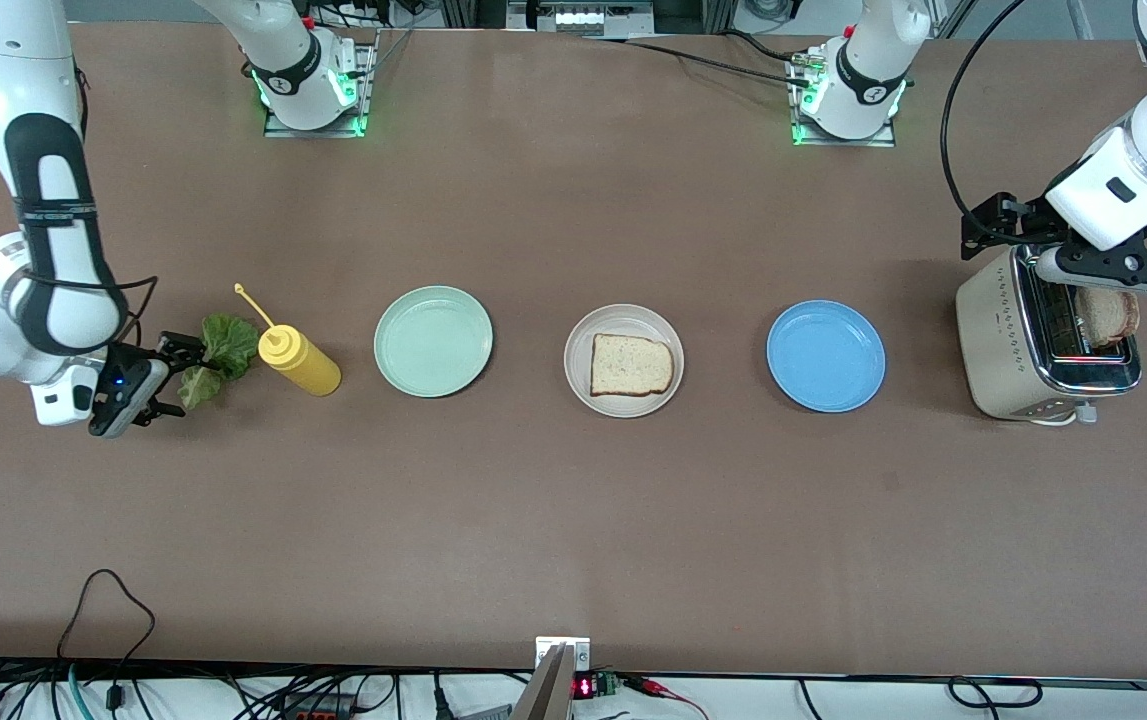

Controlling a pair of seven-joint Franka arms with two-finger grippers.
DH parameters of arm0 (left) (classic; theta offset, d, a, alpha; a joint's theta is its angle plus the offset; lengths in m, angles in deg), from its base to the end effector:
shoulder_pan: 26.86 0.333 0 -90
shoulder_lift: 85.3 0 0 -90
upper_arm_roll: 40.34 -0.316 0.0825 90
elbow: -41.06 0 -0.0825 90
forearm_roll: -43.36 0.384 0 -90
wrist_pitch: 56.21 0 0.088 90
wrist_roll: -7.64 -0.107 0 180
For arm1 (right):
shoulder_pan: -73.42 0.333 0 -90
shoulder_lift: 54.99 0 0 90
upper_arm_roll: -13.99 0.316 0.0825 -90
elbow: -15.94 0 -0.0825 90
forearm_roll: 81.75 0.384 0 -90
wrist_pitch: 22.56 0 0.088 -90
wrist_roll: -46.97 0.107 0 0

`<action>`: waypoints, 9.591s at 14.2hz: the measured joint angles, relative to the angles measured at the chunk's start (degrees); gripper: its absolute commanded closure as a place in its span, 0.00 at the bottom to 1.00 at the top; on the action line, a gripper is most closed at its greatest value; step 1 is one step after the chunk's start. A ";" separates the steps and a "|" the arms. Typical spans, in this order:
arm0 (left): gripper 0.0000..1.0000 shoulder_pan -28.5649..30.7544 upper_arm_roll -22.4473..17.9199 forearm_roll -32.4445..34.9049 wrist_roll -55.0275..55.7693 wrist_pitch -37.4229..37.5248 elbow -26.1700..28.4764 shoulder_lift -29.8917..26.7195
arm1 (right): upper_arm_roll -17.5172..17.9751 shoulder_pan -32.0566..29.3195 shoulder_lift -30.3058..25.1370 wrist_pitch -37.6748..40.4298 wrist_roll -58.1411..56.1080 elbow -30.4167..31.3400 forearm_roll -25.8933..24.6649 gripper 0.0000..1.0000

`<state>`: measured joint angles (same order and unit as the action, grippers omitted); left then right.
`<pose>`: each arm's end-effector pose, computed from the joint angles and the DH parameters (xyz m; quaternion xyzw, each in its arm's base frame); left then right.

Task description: Make sandwich in beige plate with both arms

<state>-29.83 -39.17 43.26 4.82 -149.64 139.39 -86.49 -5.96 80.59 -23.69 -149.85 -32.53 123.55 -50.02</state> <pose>0.5466 -0.0398 0.5723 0.9976 -0.0606 -0.0324 0.0003 0.6106 -0.1115 0.2211 -0.9080 -0.3970 -0.0337 0.1301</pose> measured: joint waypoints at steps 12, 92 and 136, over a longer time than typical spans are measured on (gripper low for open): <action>0.00 0.01 -0.03 0.00 0.05 0.00 0.00 0.00 | 3.63 -0.17 -2.64 -3.80 51.31 4.41 -15.94 0.00; 0.00 0.12 -0.16 0.00 0.05 0.07 0.00 0.00 | 16.89 40.73 20.17 -31.59 68.56 -31.01 -18.64 0.00; 0.93 28.99 -1.35 0.47 -21.14 -14.17 5.65 17.37 | 24.71 -6.88 -32.90 33.58 86.99 -12.48 -32.80 0.00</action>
<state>-0.85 -40.52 43.72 -16.32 -163.81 145.05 -69.12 18.75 73.71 -56.58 -116.27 54.46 111.07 -82.81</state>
